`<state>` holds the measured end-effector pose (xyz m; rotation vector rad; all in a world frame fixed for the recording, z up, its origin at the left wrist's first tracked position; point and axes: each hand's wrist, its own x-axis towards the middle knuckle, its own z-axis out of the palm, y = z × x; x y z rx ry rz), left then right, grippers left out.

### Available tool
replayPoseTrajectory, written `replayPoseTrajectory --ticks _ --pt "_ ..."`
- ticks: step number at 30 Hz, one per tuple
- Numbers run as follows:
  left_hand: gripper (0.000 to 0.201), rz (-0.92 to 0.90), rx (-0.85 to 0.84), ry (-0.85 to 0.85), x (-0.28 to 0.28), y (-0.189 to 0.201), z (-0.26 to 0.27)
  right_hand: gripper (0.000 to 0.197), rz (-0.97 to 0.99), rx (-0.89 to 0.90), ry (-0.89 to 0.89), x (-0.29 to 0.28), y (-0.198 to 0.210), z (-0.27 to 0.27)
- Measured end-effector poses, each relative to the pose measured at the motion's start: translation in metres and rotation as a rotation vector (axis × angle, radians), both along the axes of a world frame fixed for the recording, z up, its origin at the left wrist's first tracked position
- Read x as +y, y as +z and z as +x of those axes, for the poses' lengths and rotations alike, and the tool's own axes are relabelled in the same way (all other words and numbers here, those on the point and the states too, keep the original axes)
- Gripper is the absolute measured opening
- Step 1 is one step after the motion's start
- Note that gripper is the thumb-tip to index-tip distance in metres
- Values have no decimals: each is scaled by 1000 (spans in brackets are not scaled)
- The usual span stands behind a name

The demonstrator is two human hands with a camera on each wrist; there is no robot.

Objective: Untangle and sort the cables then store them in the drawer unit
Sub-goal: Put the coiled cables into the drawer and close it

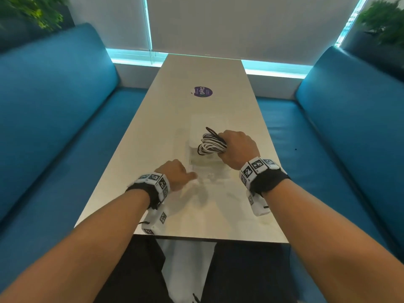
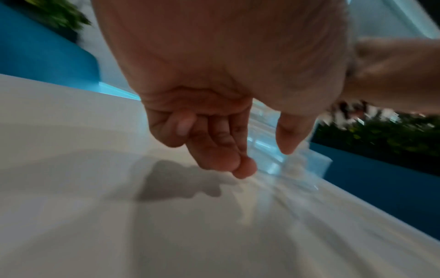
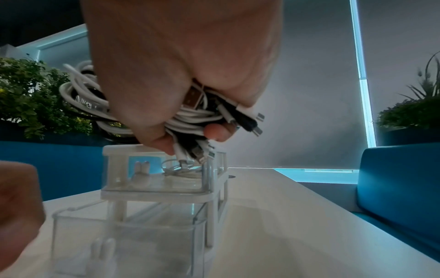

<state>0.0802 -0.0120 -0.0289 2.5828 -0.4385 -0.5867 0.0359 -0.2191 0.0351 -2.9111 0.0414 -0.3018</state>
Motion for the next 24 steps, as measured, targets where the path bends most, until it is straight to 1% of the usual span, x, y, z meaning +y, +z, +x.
replayPoseTrajectory --ticks 2,4,7,9,10,13,15,16,17,18,20,21,22,23,24 --pt "49 -69 -67 73 5 -1 11 15 -2 -2 -4 0 0 -2" --pt "37 -106 -84 107 -3 -4 12 16 -7 -7 -9 2 0 -2" --pt "20 -75 -61 95 -19 -7 8 17 -3 2 -10 3 1 -2" --pt "16 -14 -34 63 -22 3 6 17 -5 4 -7 2 1 -3" --pt "17 22 6 15 -20 10 6 17 -6 -1 -5 1 0 -3" --pt "24 192 131 -168 -12 34 5 16 -3 -13 -5 0 -2 -2" --pt "33 239 146 -205 -12 44 9 17 -9 -11 -4 1 -2 -1" --pt "38 231 130 -186 -12 48 12 17 -12 -11 -4 1 -2 -1" --pt "43 208 83 -138 -13 50 16 18 -13 -7 -4 0 -2 -2" --pt "49 180 -16 -67 -13 51 21 18 -13 0 -3 0 -2 -2" --pt "74 93 -249 58 -13 45 25 19 -19 24 7 1 2 -2" --pt "87 36 -333 43 -13 39 25 19 -24 37 12 2 6 -3" --pt "97 9 -389 -29 -13 34 23 20 -22 44 14 2 9 -4" --pt "102 17 -413 -126 -13 28 22 21 -12 43 11 2 12 -5" --pt "104 29 -398 -204 -13 24 21 21 12 46 8 1 14 -8"
